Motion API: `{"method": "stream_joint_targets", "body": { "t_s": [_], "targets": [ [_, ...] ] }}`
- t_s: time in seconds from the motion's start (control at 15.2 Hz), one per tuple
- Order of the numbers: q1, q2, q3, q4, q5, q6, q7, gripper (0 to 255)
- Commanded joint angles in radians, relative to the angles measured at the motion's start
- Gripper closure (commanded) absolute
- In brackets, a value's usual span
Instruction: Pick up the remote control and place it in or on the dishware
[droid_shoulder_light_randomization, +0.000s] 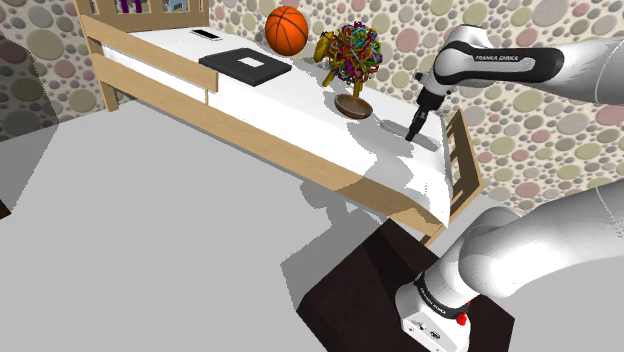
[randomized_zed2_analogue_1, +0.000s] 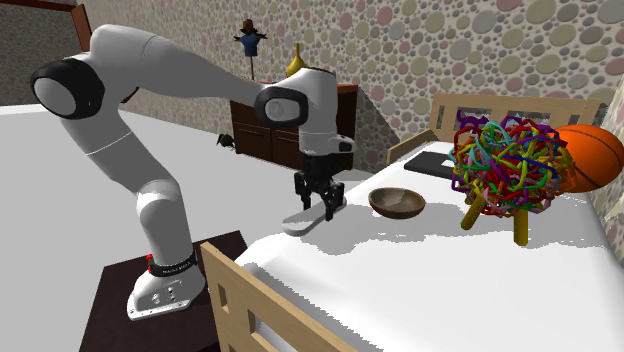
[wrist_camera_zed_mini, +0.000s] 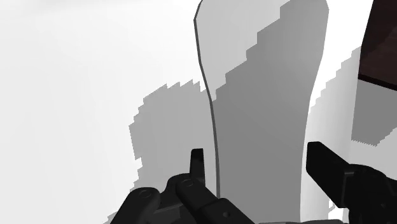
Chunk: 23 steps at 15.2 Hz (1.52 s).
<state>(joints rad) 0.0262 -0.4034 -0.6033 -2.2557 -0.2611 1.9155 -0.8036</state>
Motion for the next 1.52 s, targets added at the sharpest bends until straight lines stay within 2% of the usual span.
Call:
{"method": "stream_joint_targets", "body": {
  "t_s": [0.0,0.73,1.12,1.45],
  "targets": [
    [0.001,-0.007,0.008,0.023,0.002,-0.03,0.001,255],
    [0.008,-0.015,0.033,0.161,0.015,-0.176,-0.005,255],
    [0.072,0.235,-0.011,0.369,0.142,-0.16,-0.038,255],
    [0.077,0.465,-0.035,0.589,0.277,-0.191,-0.085,255]
  ]
}}
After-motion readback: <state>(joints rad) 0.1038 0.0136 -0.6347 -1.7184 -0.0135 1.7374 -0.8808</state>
